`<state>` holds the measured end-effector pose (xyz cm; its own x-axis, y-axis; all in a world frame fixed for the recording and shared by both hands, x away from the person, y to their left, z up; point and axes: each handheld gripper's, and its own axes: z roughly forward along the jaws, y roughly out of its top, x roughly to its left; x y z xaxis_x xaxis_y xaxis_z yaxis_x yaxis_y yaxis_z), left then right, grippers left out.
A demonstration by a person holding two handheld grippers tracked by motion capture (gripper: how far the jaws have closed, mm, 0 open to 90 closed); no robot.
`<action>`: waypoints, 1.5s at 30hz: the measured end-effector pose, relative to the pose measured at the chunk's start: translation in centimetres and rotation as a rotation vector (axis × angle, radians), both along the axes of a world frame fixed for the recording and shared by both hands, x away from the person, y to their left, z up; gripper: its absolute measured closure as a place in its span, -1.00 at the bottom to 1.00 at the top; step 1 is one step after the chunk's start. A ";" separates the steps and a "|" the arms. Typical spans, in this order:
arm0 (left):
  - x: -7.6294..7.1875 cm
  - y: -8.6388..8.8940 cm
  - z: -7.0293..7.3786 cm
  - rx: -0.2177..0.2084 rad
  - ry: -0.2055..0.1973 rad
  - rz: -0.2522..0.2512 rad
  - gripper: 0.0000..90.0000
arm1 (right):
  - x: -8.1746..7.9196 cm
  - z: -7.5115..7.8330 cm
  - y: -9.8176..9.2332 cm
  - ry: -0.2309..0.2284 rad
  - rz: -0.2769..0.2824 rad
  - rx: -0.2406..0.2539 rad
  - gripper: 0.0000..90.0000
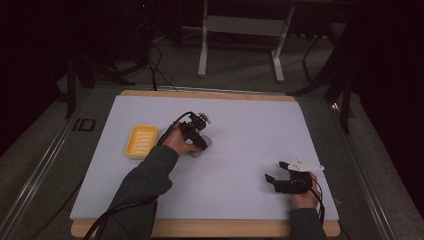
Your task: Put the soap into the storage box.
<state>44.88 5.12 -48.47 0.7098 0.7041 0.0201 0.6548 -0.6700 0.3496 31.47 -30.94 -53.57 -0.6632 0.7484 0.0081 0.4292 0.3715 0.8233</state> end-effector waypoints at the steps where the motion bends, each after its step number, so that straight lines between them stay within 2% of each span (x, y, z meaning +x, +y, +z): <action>1: 0.0 0.0 0.0 0.000 0.000 0.000 -0.41 | 0.0 0.0 0.0 0.000 0.000 0.000 -0.57; 4: 0.4 -0.4 -0.5 0.011 0.037 -0.011 -0.33 | 0.0 0.0 0.1 0.003 0.000 -0.010 -0.57; 9: 0.8 -0.9 -1.0 0.027 0.076 -0.012 -0.21 | 0.0 0.0 0.2 0.004 0.003 -0.022 -0.57; 17: 1.3 -1.8 -1.6 0.081 0.115 -0.016 -0.09 | 0.1 0.0 0.2 0.007 0.003 -0.024 -0.57; 22: 1.3 -2.2 -1.3 0.120 0.144 -0.040 0.10 | 0.1 0.0 0.2 0.008 0.005 -0.025 -0.57; 27: 1.1 -2.5 -1.3 0.163 0.171 -0.067 0.10 | 0.1 -0.1 0.2 0.007 0.006 -0.026 -0.57; 30: 1.3 -2.4 -1.3 0.153 0.186 -0.062 0.09 | 0.1 -0.1 0.3 0.008 0.006 -0.028 -0.57; 40: 1.2 -2.5 -1.3 0.166 0.185 -0.053 0.11 | 0.1 -0.1 0.3 0.008 0.008 -0.030 -0.57; 45: 1.0 -2.6 -1.2 0.167 0.166 -0.056 0.12 | 0.1 -0.1 0.3 0.009 0.009 -0.031 -0.57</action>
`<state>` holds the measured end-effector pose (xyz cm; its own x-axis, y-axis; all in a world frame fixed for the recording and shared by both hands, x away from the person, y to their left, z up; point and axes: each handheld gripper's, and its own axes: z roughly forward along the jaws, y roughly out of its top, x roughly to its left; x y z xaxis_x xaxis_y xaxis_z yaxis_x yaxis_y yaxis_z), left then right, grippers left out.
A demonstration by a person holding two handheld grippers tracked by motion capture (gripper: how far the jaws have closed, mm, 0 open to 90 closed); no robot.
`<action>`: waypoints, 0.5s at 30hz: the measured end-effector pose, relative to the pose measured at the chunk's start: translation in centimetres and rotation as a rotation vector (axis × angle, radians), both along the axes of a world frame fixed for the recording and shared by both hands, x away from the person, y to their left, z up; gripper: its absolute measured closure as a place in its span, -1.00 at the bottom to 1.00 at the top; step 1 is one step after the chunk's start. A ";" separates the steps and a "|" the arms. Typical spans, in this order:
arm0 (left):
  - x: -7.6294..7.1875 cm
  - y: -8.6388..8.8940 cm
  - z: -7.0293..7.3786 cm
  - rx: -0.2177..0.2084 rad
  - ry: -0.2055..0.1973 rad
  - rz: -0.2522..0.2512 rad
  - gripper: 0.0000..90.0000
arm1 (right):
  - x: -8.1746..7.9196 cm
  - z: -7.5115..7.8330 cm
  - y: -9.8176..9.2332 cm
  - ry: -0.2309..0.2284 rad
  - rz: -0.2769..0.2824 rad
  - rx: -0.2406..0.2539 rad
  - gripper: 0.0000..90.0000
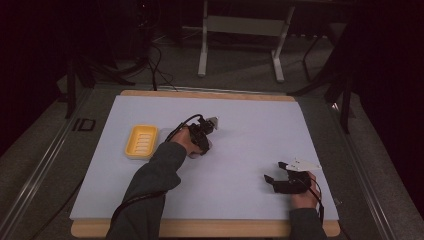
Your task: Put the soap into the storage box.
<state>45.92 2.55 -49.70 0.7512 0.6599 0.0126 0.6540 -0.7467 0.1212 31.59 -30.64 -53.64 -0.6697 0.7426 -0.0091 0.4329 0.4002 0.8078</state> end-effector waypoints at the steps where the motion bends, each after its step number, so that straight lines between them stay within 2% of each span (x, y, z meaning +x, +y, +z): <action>1: 0.0 0.0 0.0 -0.001 -0.007 0.002 0.12 | 0.0 0.0 0.0 0.000 -0.001 0.000 -0.57; 7: -0.2 0.1 0.2 -0.014 -0.003 0.001 0.12 | 0.0 0.0 0.0 0.000 0.000 -0.002 -0.57; 15: -0.2 0.4 1.3 -0.039 -0.004 0.004 0.12 | 0.0 0.0 0.0 0.000 0.000 -0.002 -0.57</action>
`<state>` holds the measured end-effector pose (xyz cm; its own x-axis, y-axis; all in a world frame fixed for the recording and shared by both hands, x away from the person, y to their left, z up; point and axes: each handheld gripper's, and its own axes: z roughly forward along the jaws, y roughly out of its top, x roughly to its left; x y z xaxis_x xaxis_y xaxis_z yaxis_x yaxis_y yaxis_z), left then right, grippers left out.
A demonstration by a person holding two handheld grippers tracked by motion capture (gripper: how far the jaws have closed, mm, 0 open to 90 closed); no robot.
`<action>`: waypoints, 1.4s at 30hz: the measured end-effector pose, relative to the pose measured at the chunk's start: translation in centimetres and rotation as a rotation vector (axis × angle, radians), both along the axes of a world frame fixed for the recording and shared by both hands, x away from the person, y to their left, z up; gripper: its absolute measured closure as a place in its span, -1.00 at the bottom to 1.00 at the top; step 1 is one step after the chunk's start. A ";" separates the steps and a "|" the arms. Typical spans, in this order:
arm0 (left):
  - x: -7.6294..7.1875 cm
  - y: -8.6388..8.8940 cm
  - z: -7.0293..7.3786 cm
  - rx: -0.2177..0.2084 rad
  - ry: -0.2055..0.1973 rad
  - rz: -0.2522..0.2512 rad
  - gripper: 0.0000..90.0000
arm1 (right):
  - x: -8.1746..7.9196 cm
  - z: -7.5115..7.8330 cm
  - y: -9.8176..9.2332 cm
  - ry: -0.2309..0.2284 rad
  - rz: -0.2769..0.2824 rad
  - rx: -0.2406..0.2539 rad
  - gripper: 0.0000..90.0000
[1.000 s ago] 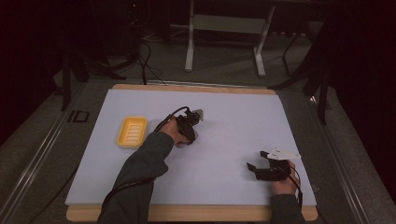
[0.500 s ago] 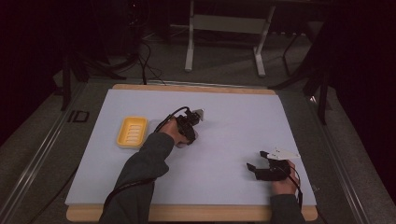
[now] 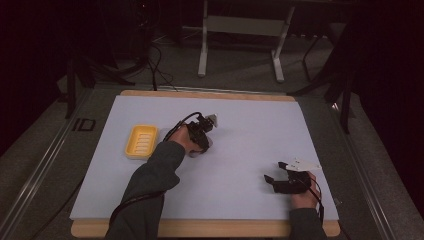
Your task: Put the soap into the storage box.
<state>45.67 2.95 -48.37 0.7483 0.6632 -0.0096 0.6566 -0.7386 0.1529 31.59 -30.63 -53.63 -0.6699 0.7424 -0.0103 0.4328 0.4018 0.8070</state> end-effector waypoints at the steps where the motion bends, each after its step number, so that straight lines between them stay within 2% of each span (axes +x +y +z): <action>1: 0.0 0.0 0.1 0.001 0.001 -0.004 0.12 | 0.0 0.0 0.0 0.000 0.000 0.000 -0.57; 8: -0.2 0.3 0.8 -0.018 0.006 0.002 0.12 | 0.0 0.0 0.0 0.000 0.000 0.002 -0.57; 19: -0.4 1.6 2.4 -0.030 -0.012 0.024 0.12 | 0.0 0.0 0.0 0.000 0.000 0.003 -0.57; 34: -0.5 3.5 3.7 -0.049 -0.028 0.059 0.12 | 0.0 0.0 0.0 0.002 -0.002 0.004 -0.57; 42: -0.6 3.8 4.1 -0.051 -0.031 0.067 0.12 | 0.0 0.0 0.0 0.002 -0.002 0.004 -0.57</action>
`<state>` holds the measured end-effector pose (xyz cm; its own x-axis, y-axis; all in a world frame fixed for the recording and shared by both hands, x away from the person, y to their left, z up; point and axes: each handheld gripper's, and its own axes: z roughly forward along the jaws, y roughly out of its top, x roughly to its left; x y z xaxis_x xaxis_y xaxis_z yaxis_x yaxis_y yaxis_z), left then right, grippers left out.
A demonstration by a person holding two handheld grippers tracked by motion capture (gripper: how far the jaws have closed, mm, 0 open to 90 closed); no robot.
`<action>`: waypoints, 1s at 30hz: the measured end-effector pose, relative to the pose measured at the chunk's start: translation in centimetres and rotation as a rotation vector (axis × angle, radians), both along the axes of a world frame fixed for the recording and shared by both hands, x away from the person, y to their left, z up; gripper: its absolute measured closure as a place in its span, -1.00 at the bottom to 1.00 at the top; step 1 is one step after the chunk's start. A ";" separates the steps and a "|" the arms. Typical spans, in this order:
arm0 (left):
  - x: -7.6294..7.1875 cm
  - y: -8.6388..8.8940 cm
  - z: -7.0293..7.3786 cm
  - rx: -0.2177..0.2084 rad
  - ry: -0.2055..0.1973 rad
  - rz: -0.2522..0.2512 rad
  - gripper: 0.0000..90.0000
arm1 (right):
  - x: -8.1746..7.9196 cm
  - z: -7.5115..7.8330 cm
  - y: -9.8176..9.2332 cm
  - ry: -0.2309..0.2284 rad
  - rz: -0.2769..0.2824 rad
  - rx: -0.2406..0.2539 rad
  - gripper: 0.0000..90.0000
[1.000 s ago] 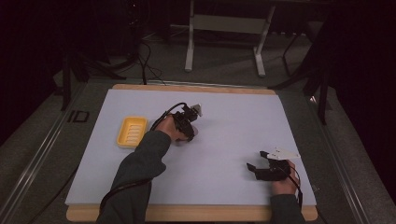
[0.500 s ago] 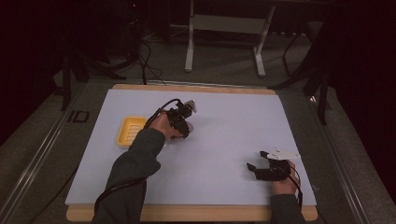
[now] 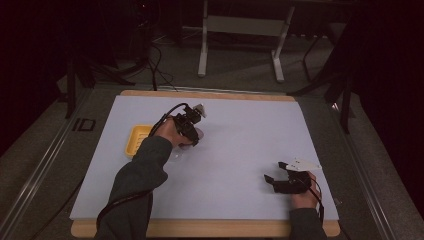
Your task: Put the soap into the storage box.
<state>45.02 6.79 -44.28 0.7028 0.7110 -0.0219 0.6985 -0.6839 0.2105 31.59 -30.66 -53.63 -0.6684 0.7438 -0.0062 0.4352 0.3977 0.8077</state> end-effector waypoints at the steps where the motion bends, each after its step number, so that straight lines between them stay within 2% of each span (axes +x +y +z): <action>1: 0.0 0.0 0.1 0.000 0.002 0.002 0.12 | 0.0 0.0 0.0 0.000 0.000 -0.001 -0.57; 9: -0.3 0.4 0.9 -0.001 -0.010 0.027 0.12 | 0.0 0.0 0.0 -0.001 0.001 -0.001 -0.57; 18: -0.6 1.0 2.0 -0.001 -0.031 0.030 0.12 | 0.0 0.0 0.0 -0.002 0.001 -0.002 -0.57; 30: -0.5 2.1 2.2 0.002 -0.037 0.057 0.12 | 0.0 0.0 0.0 -0.002 0.001 -0.002 -0.57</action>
<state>44.48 8.88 -42.04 0.6612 0.7502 0.0049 0.7283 -0.6435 0.2355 31.58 -30.64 -53.63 -0.6692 0.7430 -0.0094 0.4328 0.4000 0.8079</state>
